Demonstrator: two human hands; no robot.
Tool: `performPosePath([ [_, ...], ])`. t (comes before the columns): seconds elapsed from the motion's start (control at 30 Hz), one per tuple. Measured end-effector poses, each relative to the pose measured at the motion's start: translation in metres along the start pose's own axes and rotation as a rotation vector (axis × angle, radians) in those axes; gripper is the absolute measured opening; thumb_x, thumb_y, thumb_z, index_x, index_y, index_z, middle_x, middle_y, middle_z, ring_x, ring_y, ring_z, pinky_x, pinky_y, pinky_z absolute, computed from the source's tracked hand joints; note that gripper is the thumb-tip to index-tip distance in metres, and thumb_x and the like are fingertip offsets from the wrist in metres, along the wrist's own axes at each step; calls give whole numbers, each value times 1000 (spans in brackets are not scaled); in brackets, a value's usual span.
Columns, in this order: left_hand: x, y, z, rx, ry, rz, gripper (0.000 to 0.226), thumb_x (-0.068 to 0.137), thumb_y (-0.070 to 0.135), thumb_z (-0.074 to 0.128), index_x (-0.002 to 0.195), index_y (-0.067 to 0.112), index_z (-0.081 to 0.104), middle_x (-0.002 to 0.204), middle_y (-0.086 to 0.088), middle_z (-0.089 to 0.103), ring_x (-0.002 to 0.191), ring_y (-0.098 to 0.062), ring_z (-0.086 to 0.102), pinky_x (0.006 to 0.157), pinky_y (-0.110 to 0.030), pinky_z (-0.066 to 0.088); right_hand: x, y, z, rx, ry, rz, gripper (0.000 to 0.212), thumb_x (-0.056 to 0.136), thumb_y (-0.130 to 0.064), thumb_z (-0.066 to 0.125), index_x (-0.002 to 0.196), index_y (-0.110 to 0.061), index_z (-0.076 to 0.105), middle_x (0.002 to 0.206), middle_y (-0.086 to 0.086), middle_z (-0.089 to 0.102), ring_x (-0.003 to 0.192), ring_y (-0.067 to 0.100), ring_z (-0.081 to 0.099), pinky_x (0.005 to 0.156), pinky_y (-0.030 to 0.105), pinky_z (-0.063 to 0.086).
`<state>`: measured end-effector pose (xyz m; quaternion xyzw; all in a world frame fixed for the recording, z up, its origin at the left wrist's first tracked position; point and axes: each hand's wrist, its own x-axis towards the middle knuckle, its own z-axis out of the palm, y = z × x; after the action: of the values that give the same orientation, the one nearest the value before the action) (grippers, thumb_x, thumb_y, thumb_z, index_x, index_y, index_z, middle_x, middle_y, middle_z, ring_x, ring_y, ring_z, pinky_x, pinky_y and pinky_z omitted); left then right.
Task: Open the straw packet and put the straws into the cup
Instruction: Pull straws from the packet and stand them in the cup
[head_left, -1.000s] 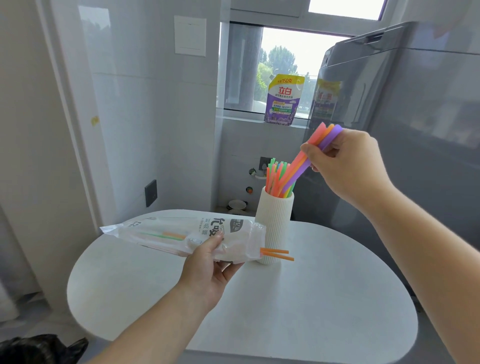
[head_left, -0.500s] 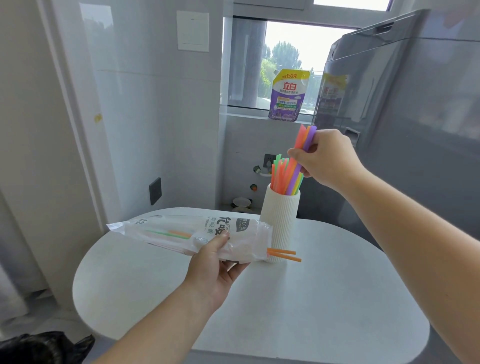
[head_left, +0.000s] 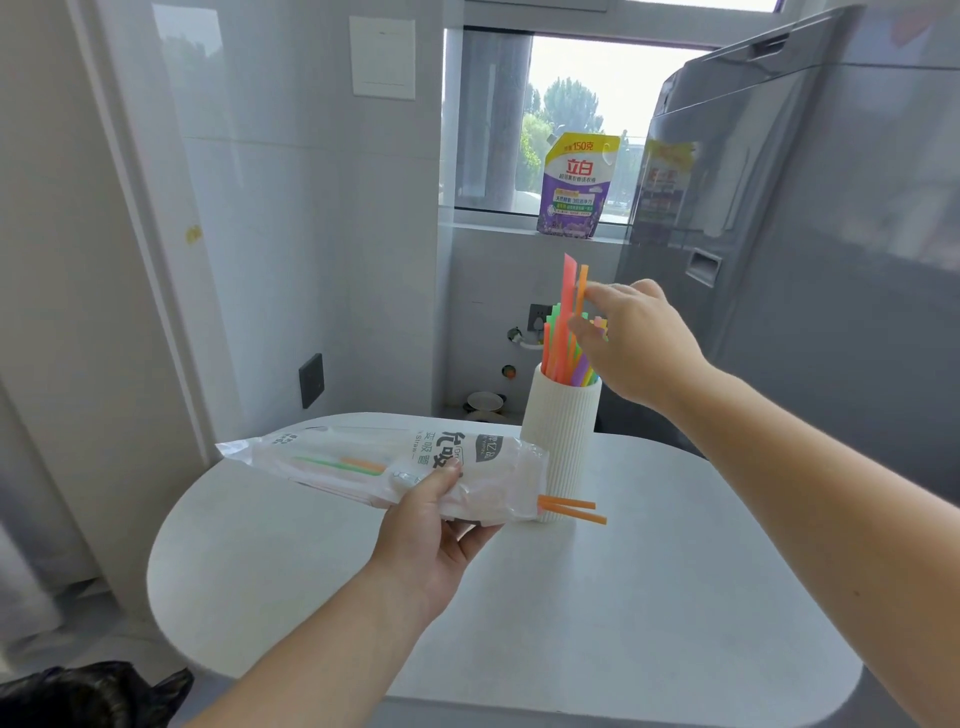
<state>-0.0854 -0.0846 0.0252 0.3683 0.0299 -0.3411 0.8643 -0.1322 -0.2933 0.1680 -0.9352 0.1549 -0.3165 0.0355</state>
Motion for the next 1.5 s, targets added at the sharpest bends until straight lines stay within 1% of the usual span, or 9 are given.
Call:
performPosePath([
  [0.1, -1, 0, 1, 7, -5, -1, 31, 97, 12, 67, 127, 10, 66, 101, -12, 81, 78, -24, 80, 58, -36, 64, -4, -1, 0, 61, -41, -23, 63, 103, -40, 43, 159, -32, 15, 150, 0, 51, 138, 30, 37, 102, 50, 42],
  [0.3, -4, 1, 2, 24, -27, -10, 32, 98, 14, 65, 129, 9, 66, 112, -14, 79, 97, -29, 75, 62, -37, 65, -11, -3, 1, 158, 70, -27, 82, 100, -36, 55, 157, -39, -4, 149, -1, 54, 130, 27, 50, 96, 49, 49],
  [0.5, -7, 2, 4, 26, -30, -6, 33, 98, 14, 65, 131, 9, 66, 117, -15, 78, 103, -32, 74, 60, -36, 65, -10, 0, 2, 53, 80, -65, 49, 102, -33, 50, 150, -30, 40, 124, 4, 69, 120, 28, 56, 85, 47, 54],
  [0.6, -7, 1, 4, 26, -34, -6, 36, 98, 14, 65, 134, 8, 64, 120, -16, 77, 106, -33, 74, 61, -37, 65, -14, 0, 5, 11, 6, -54, 41, 101, -33, 53, 141, -23, 55, 132, 2, 67, 124, 29, 53, 91, 49, 51],
  [0.93, -8, 2, 3, 30, -46, 7, 33, 99, 13, 64, 132, 10, 65, 109, -13, 79, 94, -29, 75, 60, -37, 65, -3, -4, -2, 107, 30, -2, 71, 99, -39, 52, 158, -29, 15, 166, -5, 24, 150, 26, 26, 112, 48, 36],
  [1.03, -8, 2, 2, 31, -48, 11, 31, 99, 13, 64, 130, 11, 66, 106, -12, 80, 92, -28, 75, 61, -37, 65, 6, -8, -5, 87, -41, -13, 66, 100, -35, 51, 158, -24, 21, 166, -5, 27, 150, 26, 25, 113, 48, 34],
  [1.2, -8, 4, 0, 32, -53, 16, 26, 99, 13, 64, 124, 13, 68, 102, -9, 81, 86, -25, 78, 60, -37, 65, -1, -8, -3, -26, -109, -18, 37, 102, -36, 49, 130, -16, 63, 143, 1, 59, 135, 29, 43, 103, 49, 43],
  [1.37, -10, 6, -1, 29, -49, 24, 26, 98, 13, 65, 123, 15, 68, 97, -8, 82, 77, -22, 79, 58, -36, 64, -13, -9, -9, 88, -73, 42, 55, 100, -37, 54, 151, -23, 38, 155, 2, 44, 144, 29, 32, 110, 49, 37],
  [1.5, -11, 6, 0, 24, -55, 27, 27, 98, 13, 65, 124, 15, 68, 98, -8, 82, 77, -21, 79, 57, -35, 64, -33, -20, -18, 185, 67, 65, 48, 99, -32, 55, 145, -21, 45, 146, 4, 51, 136, 27, 41, 106, 46, 41],
])
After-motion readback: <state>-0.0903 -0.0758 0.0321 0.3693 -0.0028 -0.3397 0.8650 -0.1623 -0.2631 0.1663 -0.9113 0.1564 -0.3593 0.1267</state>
